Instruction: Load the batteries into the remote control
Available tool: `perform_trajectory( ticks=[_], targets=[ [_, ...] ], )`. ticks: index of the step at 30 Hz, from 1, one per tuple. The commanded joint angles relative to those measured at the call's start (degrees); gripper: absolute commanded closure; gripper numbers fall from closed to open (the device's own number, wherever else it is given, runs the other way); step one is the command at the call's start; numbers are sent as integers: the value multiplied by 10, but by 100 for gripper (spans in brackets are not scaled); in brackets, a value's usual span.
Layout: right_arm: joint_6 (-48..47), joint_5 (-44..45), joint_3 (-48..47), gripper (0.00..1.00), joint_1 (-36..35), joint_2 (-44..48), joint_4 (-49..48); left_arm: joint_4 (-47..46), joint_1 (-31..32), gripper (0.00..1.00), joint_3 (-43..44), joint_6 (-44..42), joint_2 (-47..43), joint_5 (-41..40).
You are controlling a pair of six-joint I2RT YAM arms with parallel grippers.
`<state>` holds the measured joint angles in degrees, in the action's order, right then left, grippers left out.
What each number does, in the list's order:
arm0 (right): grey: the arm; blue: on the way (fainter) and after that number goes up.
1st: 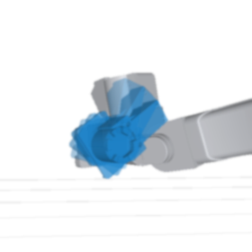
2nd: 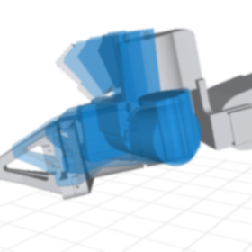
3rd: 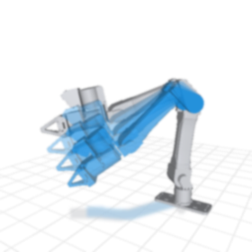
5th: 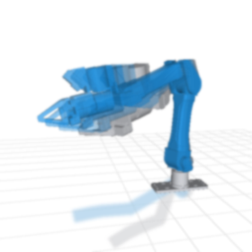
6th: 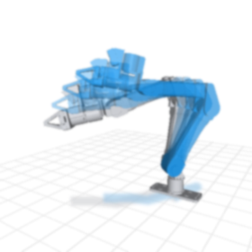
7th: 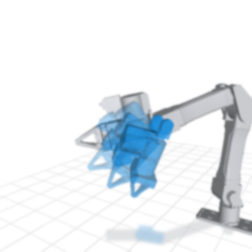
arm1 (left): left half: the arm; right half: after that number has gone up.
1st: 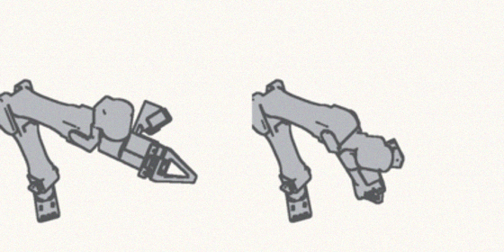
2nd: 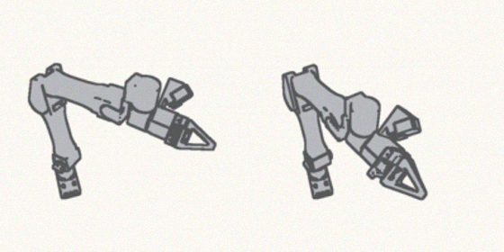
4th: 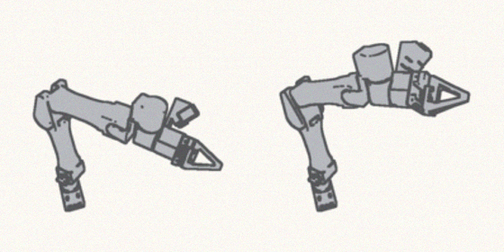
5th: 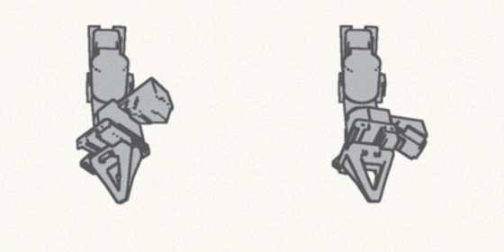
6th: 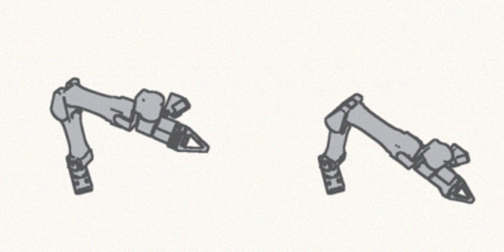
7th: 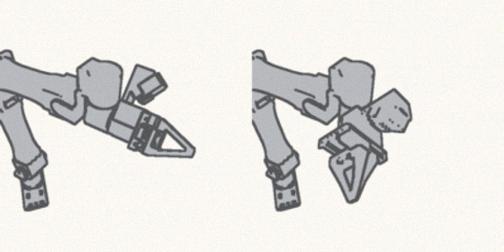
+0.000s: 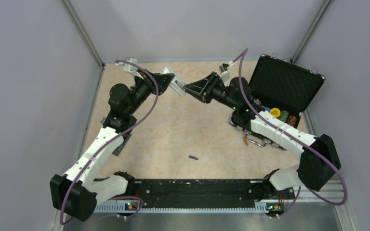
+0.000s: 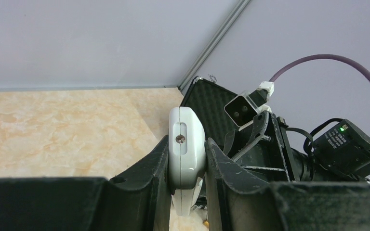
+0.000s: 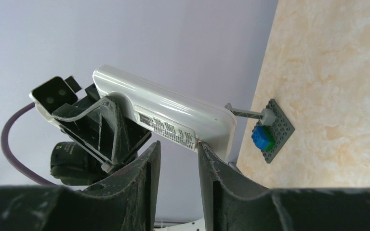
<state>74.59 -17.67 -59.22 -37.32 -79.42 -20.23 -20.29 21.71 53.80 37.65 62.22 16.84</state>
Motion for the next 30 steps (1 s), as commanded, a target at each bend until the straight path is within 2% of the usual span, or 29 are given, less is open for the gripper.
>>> perform_trajectory(
  ticks=[1,12,26,30],
  targets=[
    [18,18,9,66,3,-12,-45,-99,4,100,-5,39,-33,25],
    [40,9,29,66,3,-17,-105,-108,4,100,-6,68,-30,39],
    [58,-17,53,64,3,-21,-224,-58,4,100,5,104,-31,29],
    [56,-16,53,64,3,-17,-208,-44,4,100,2,91,-37,13]
  ],
)
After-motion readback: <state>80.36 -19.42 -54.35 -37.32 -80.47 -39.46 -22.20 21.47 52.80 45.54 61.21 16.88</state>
